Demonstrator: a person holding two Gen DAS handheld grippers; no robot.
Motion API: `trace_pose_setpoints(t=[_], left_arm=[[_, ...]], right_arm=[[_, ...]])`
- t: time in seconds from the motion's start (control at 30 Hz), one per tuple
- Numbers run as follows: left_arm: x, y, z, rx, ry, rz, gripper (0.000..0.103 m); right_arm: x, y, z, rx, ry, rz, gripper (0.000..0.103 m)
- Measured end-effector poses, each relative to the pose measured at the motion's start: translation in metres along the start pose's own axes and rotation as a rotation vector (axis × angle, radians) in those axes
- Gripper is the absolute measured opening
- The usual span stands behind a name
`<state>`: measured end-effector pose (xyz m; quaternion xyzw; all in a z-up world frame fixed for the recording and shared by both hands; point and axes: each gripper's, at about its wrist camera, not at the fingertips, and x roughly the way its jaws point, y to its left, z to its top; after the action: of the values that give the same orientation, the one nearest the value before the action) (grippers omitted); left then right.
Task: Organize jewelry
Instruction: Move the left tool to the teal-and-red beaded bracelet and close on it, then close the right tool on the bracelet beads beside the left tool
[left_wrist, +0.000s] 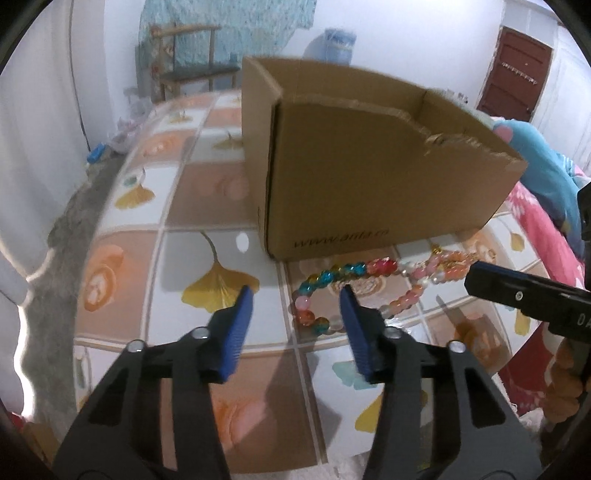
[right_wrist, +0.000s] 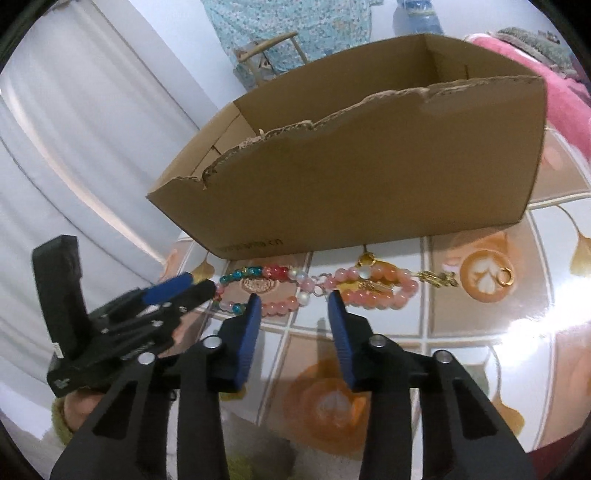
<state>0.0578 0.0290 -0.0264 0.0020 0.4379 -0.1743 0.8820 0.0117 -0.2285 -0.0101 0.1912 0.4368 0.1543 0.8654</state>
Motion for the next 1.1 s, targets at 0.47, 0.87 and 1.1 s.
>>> trace_pose_setpoints(t=[0.47,0.87,1.1], left_arm=[[0.001,0.01,-0.007,0.022,0.048,-0.015,0.01],[0.002,0.017,-0.008,0.009,0.036,-0.033,0.01],[0.001,0.018,-0.01,0.01,0.027,-0.042,0.01]], right_arm=[[0.026,0.017,0.01,-0.017,0.057,-0.011,0.024],[0.039,0.032,0.015,-0.052,0.096,-0.039,0.015],[0.054,0.034,0.018,-0.064,0.123,-0.097,0.012]])
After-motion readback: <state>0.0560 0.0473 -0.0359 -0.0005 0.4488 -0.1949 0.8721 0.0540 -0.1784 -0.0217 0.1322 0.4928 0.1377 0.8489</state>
